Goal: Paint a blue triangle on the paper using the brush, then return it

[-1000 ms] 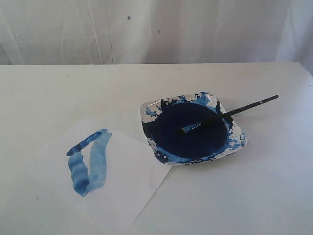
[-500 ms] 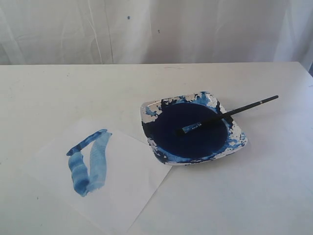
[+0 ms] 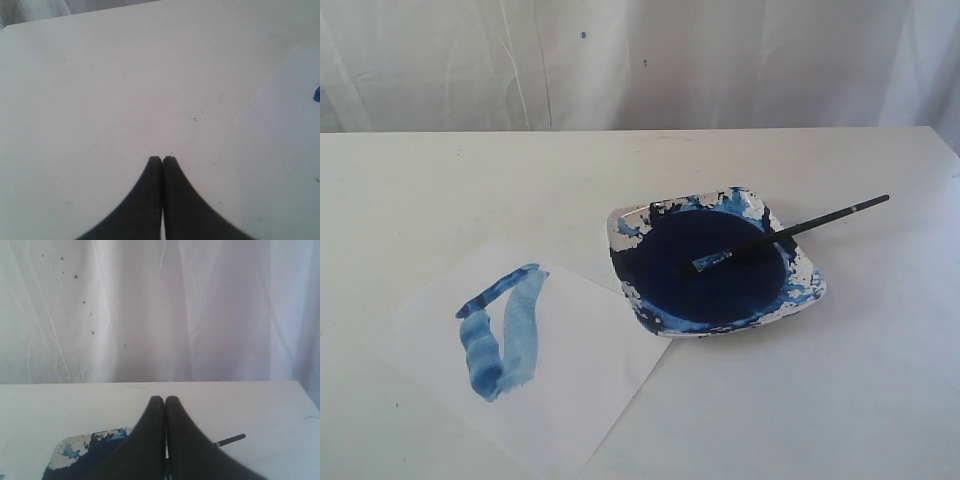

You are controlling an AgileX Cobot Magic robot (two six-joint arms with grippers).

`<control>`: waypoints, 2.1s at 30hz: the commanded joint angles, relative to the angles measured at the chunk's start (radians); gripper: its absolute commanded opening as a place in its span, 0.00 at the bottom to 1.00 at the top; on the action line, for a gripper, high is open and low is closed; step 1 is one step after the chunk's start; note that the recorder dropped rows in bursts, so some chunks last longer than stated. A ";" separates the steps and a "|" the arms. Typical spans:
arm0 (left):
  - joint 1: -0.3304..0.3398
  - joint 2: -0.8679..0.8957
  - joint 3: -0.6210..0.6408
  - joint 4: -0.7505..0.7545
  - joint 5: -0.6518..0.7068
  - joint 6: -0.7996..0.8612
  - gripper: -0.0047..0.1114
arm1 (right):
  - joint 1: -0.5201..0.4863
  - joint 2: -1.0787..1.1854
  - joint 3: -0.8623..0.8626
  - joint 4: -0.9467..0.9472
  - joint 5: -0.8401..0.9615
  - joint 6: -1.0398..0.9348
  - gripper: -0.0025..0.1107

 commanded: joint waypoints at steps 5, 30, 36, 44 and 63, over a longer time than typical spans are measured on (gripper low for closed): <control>-0.005 -0.004 0.004 0.002 -0.004 0.001 0.04 | -0.072 -0.087 0.101 -0.124 -0.023 -0.082 0.02; -0.005 -0.004 0.004 0.002 -0.008 0.001 0.04 | -0.254 -0.498 0.491 -0.145 -0.041 -0.090 0.02; -0.005 -0.004 0.004 0.002 -0.008 0.001 0.04 | -0.254 -0.498 0.491 -0.166 -0.009 -0.091 0.02; -0.005 -0.004 0.004 0.002 -0.008 0.001 0.04 | -0.254 -0.498 0.491 -0.245 0.131 -0.031 0.02; -0.005 -0.004 0.004 0.002 -0.008 0.001 0.04 | -0.254 -0.498 0.491 -0.466 0.198 0.481 0.02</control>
